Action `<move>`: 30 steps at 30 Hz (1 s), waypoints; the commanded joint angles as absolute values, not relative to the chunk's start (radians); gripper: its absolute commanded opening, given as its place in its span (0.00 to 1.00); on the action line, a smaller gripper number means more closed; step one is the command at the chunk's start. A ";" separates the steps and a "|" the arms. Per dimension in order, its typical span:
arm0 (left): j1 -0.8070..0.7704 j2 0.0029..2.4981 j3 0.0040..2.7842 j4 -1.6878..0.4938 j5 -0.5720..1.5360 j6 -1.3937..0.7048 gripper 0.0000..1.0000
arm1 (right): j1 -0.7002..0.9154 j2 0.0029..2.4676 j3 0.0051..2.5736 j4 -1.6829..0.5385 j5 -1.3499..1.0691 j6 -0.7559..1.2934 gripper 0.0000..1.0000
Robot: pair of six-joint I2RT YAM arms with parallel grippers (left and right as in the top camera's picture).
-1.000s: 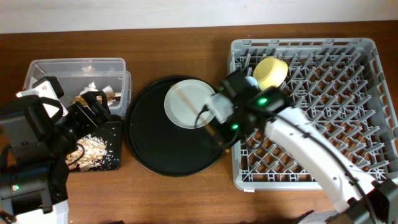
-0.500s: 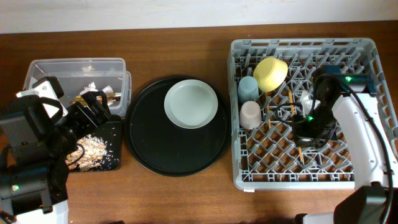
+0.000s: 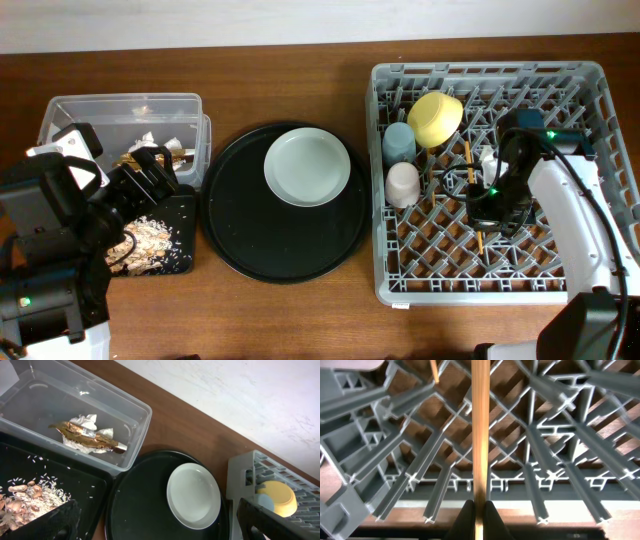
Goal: Sort waste into correct bins and load items into the dishwasher rack
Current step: 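Carry the chopstick into the rack and release it, then move the right gripper to the white plate and grip its rim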
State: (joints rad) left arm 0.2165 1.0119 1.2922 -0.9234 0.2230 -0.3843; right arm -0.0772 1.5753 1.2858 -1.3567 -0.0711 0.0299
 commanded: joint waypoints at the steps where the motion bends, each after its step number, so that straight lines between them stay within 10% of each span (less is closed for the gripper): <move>1: 0.219 1.009 1.299 -0.919 0.216 -0.365 0.99 | -0.080 1.560 1.281 -1.296 0.001 0.043 0.04; 6: 0.219 1.009 1.299 -0.919 0.216 -0.365 0.99 | -0.080 1.560 1.281 -1.254 0.015 0.043 0.33; 15: 0.219 1.009 1.299 -0.919 0.216 -0.365 0.99 | 0.031 1.560 1.411 -1.023 -0.710 0.042 0.26; 23: 0.219 1.009 1.299 -0.919 0.216 -0.365 0.99 | 0.597 1.679 1.410 -0.670 -0.129 0.067 0.32; 30: 0.219 1.009 1.299 -0.919 0.216 -0.365 0.99 | 0.706 1.923 1.410 -0.522 0.236 0.252 0.40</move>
